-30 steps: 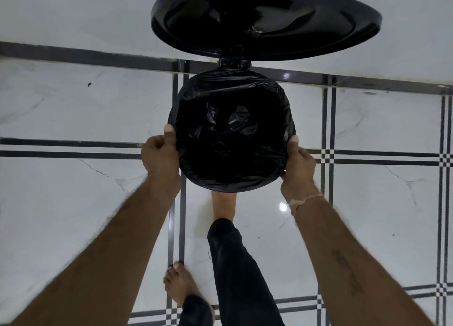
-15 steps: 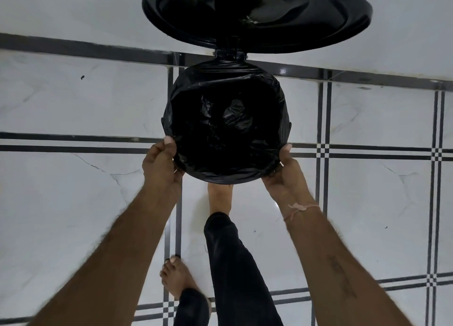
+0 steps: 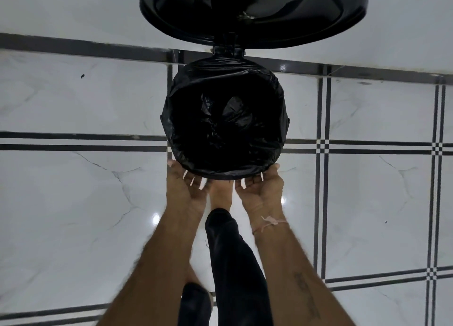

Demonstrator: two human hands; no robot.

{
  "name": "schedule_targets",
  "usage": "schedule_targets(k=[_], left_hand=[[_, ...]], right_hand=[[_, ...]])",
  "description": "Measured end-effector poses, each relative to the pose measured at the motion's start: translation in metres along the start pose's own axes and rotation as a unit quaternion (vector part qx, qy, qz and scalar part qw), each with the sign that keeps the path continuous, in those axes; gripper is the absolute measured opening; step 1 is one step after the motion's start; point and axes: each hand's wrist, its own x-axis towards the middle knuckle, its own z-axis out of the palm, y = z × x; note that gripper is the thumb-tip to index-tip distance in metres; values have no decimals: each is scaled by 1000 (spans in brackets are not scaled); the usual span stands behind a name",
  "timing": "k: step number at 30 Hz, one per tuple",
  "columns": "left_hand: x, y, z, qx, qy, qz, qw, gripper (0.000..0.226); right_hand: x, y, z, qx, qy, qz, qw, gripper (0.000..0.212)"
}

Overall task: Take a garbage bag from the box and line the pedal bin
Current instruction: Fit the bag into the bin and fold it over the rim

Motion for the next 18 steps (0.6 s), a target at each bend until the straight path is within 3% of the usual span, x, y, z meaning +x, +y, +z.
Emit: schedule_targets(k=[3, 7, 14, 18], left_hand=[[-18, -8, 7, -22, -4, -56, 998, 40], [-21, -15, 9, -22, 7, -29, 999, 36], [-19, -10, 9, -47, 38, -7, 998, 29], [-27, -16, 19, -51, 17, -32, 998, 23]], right_hand=[[-5, 15, -5, 12, -2, 29, 999, 44], [2, 37, -4, 3, 3, 18, 1000, 56], [7, 33, -10, 62, 5, 49, 997, 41], [-11, 13, -3, 50, -19, 39, 998, 26]])
